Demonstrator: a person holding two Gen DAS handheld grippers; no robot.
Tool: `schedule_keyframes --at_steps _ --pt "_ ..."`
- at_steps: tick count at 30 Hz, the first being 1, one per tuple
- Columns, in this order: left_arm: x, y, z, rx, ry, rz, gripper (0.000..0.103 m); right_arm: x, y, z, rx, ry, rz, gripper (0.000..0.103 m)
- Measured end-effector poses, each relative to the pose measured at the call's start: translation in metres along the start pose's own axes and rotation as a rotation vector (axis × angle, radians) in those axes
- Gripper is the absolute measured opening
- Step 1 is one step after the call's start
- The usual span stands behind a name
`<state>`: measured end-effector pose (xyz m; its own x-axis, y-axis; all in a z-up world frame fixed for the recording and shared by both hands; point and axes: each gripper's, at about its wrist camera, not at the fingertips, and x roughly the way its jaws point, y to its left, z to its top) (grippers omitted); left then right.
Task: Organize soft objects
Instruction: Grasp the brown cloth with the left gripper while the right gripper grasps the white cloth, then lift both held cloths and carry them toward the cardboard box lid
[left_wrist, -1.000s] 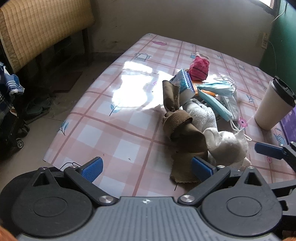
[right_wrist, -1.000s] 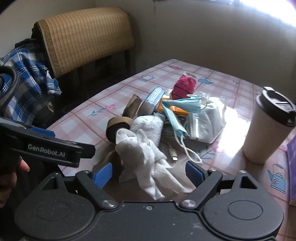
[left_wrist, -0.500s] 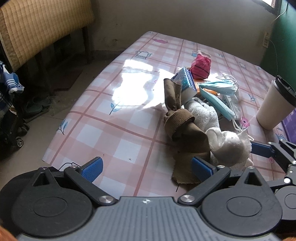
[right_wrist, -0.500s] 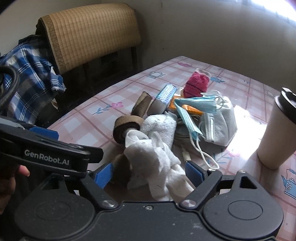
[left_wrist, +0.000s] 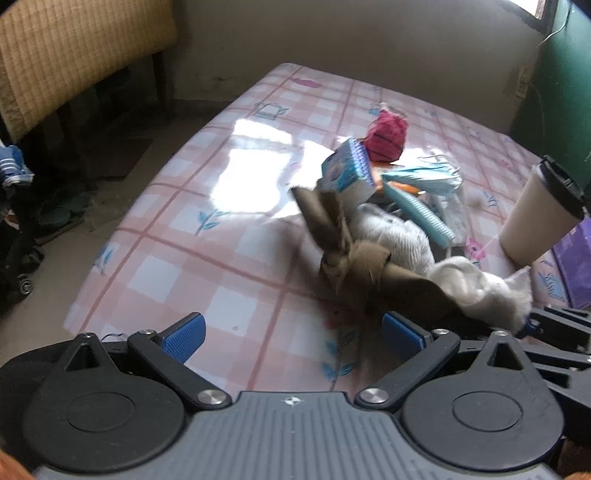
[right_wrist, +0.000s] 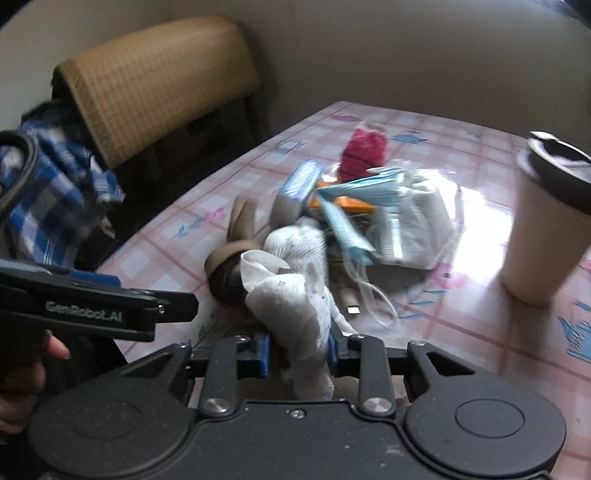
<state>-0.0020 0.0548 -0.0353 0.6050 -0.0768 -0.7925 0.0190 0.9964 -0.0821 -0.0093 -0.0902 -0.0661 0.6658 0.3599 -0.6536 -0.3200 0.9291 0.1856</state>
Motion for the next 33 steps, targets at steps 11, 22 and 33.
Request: schedule_keyframes --at_steps 11,22,33 --pt "0.015 -0.022 0.006 -0.049 0.031 -0.175 0.103 -0.022 -0.029 -0.012 0.063 -0.01 -0.04 0.034" --pt "0.045 -0.046 0.009 -0.064 0.056 -0.239 0.092 -0.022 -0.017 -0.03 0.022 0.033 -0.009 0.034" --pt "0.026 -0.014 0.004 0.027 0.004 -0.147 0.035 -0.028 -0.044 -0.031 0.101 0.016 -0.085 0.037"
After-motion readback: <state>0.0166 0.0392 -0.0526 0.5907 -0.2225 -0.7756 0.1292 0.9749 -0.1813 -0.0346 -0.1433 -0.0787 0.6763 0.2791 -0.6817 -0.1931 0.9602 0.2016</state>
